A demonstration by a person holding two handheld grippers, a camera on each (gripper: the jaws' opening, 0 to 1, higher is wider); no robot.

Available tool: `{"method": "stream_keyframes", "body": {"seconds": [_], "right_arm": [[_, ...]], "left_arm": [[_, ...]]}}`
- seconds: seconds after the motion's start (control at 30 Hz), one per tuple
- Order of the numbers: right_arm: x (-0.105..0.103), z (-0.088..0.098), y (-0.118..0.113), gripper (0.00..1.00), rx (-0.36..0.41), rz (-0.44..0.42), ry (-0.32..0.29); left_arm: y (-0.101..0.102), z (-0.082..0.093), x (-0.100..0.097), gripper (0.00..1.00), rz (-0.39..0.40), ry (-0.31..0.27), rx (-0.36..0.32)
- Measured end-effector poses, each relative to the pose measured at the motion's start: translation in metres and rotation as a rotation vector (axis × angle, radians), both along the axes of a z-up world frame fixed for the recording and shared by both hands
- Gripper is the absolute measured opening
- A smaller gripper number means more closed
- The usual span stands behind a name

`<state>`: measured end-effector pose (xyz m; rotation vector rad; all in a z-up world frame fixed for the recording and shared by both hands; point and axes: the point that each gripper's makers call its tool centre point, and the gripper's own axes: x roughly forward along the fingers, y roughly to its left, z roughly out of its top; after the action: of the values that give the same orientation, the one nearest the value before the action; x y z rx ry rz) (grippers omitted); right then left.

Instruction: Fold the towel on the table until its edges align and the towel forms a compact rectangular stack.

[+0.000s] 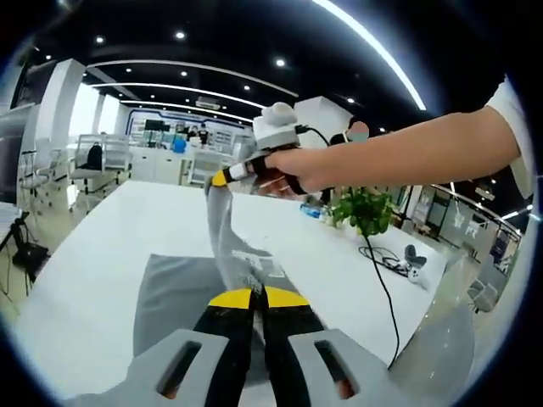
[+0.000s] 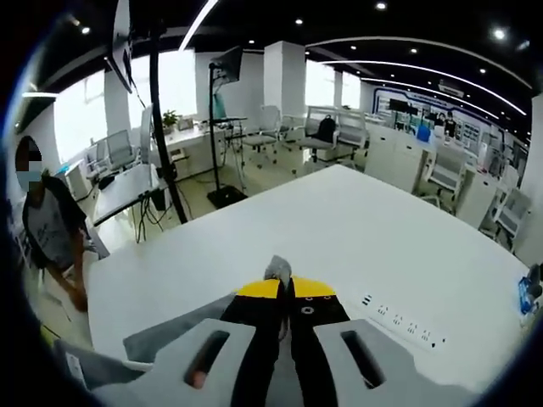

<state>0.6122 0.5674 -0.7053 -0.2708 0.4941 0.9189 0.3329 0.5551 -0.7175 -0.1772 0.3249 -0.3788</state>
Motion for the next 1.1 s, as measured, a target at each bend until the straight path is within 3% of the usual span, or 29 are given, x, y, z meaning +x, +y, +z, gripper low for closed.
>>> {"method": "stream_keyframes", "body": {"seconds": [0.23,0.57,0.77,1.1], "right_arm": [[-0.003,-0.016,0.017,0.00,-0.021,0.020,0.009],[0.003,-0.053,0.039,0.00,-0.050,0.027,0.036],[0.002,-0.071,0.050,0.00,-0.064,0.029,0.050],[-0.002,-0.090,0.061,0.00,-0.094,0.045,0.053]], "left_arm": [[0.017,-0.014,-0.002,0.03,0.027,0.023,0.006],[0.035,-0.042,-0.003,0.03,0.048,0.068,0.019],[0.052,-0.066,-0.001,0.03,0.064,0.103,0.032],[0.067,-0.093,-0.004,0.03,0.078,0.148,0.045]]}}
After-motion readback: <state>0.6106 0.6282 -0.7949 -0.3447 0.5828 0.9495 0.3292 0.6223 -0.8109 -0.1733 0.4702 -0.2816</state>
